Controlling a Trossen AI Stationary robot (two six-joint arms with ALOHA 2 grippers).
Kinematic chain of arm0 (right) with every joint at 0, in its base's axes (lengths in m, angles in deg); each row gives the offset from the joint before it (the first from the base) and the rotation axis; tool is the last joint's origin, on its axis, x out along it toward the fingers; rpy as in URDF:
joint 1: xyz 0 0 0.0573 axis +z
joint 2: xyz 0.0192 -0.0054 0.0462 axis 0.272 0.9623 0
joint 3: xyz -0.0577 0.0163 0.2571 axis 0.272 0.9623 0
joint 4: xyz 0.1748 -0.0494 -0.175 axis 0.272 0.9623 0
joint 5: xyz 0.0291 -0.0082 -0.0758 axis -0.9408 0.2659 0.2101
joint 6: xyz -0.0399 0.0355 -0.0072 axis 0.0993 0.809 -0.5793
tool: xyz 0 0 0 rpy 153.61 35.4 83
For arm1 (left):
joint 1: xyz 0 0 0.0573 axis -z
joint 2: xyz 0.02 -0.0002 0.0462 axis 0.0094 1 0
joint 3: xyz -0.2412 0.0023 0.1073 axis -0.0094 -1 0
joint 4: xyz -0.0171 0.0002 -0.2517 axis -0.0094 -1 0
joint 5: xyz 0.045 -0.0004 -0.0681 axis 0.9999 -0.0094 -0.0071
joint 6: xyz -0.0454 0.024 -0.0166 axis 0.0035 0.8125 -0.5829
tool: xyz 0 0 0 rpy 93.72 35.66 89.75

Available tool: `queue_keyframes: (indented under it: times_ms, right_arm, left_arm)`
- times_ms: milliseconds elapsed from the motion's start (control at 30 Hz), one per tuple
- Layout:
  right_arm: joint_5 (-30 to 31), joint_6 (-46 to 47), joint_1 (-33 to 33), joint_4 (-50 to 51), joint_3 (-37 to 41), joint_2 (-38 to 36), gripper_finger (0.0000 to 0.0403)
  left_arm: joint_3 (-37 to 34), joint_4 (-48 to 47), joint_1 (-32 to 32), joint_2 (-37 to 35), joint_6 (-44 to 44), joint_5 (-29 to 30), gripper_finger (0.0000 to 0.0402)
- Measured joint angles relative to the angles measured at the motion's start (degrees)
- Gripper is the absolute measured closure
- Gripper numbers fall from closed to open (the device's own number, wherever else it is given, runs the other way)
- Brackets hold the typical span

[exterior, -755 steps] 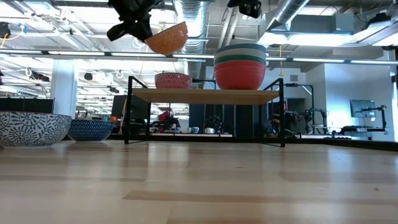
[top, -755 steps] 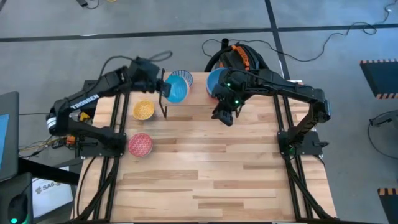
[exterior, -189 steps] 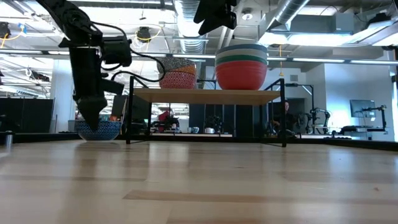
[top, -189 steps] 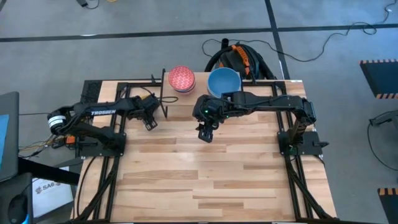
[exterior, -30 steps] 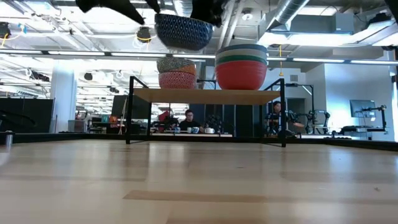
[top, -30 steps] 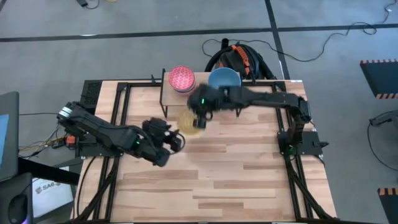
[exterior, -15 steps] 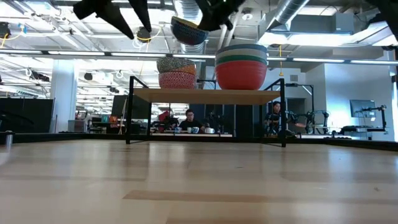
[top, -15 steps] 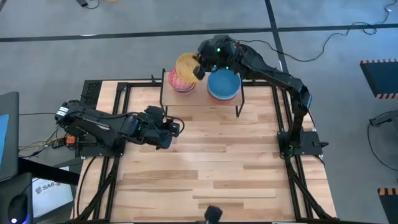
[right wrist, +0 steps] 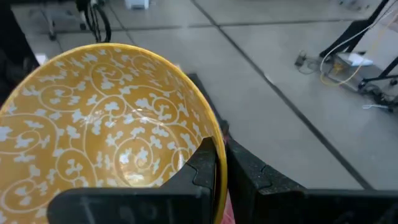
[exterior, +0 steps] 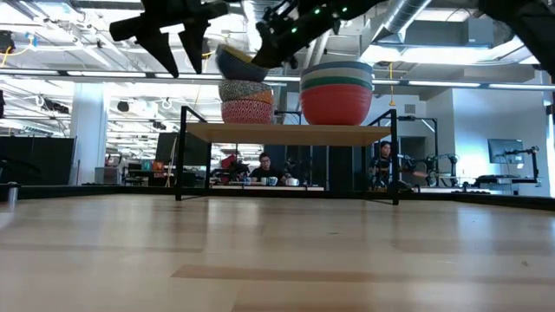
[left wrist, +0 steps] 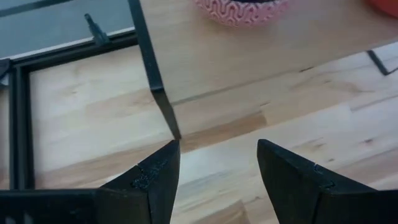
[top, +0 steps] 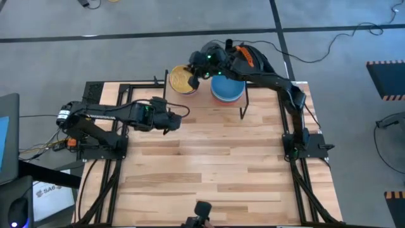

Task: Place and stack bowls onto a shelf
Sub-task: Stack the blue-yellow patterned bowl on top of the blue-red patterned bowl on the shelf

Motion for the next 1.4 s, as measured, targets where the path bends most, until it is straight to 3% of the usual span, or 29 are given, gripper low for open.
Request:
queue_keyframes:
  times_ms: [233,800,1167,1400]
  right_arm:
    - [1.69,0.91,-0.09,4.11,-3.37,3.77,0.0355]
    - [4.6,4.64,-3.05,8.4,-3.66,3.01,0.0349]
    - [3.51,8.19,-3.06,9.43,-3.54,2.65,0.0262]
    - [4.27,8.08,-3.49,7.14,-3.59,0.72,0.0225]
  left_arm:
    - [0.02,-0.37,-0.74,-0.02,1.88,-1.52,0.0204]
    - [0.04,-0.38,-3.42,-0.04,4.36,-5.8,0.0203]
    - [0.04,1.38,-3.51,-1.84,7.2,-5.34,0.0203]
    - [0.04,1.3,-3.22,-7.34,7.2,-0.35,0.0203]
